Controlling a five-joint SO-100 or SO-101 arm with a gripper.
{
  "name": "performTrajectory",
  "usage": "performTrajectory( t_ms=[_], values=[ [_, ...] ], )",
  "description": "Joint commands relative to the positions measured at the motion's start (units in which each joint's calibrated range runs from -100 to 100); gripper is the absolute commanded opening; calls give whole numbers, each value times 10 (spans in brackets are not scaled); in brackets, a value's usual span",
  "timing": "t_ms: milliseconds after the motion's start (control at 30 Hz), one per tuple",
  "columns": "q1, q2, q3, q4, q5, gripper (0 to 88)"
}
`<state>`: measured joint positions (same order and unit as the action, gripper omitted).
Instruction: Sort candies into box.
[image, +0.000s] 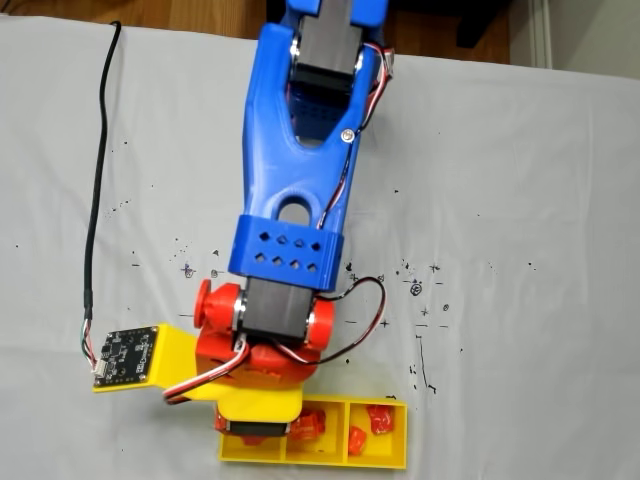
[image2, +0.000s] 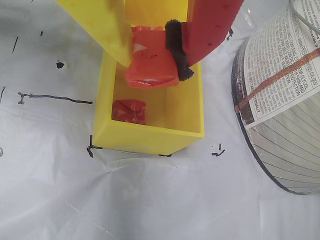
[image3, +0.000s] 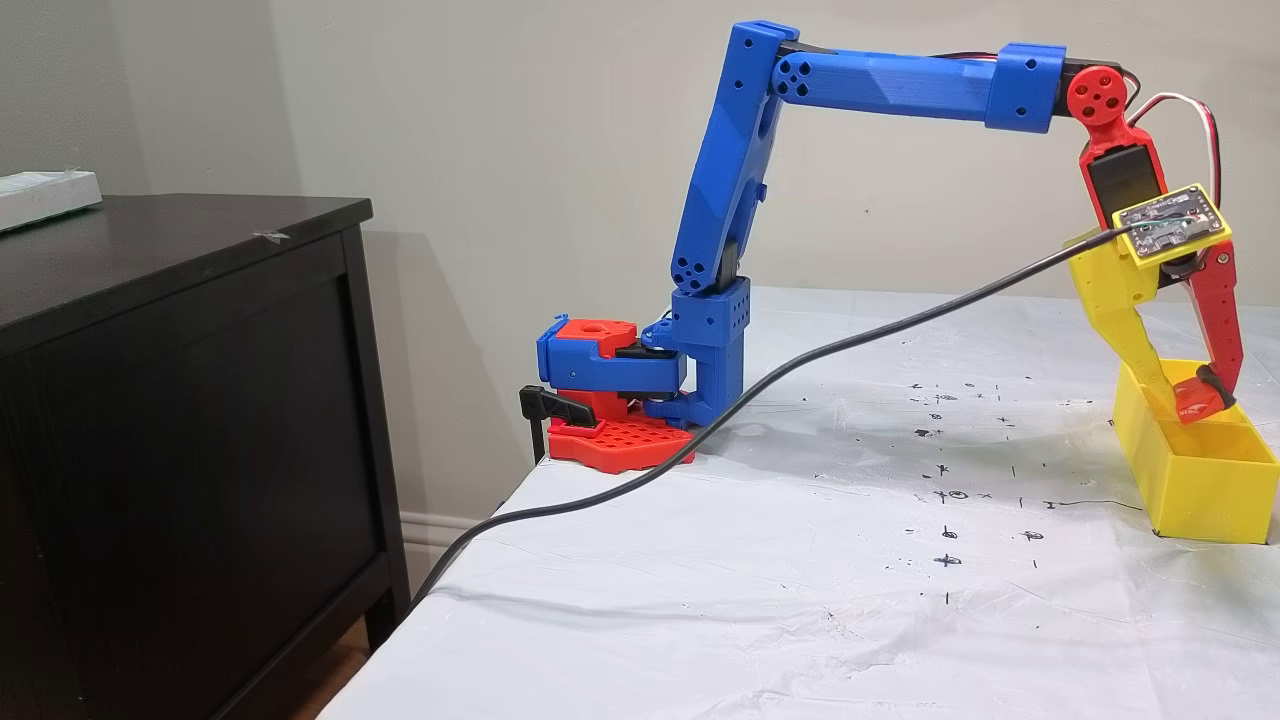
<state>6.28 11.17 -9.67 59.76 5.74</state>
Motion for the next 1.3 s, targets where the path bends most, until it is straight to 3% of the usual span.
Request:
performTrajectory(
  t_ms=[0,200,367,600,833,1033,1267],
  values=[
    [-7,-4,-69,1,5,2],
    [-4,5,-83,8,6,23],
    [-1,2,-79,14,10,209],
    [1,-8,-67,17,12,294],
    [2,-28,-49,15,16,232],
    [3,-79,-1,9,17,33],
    [-4,-200,115,-16,10,2]
  ],
)
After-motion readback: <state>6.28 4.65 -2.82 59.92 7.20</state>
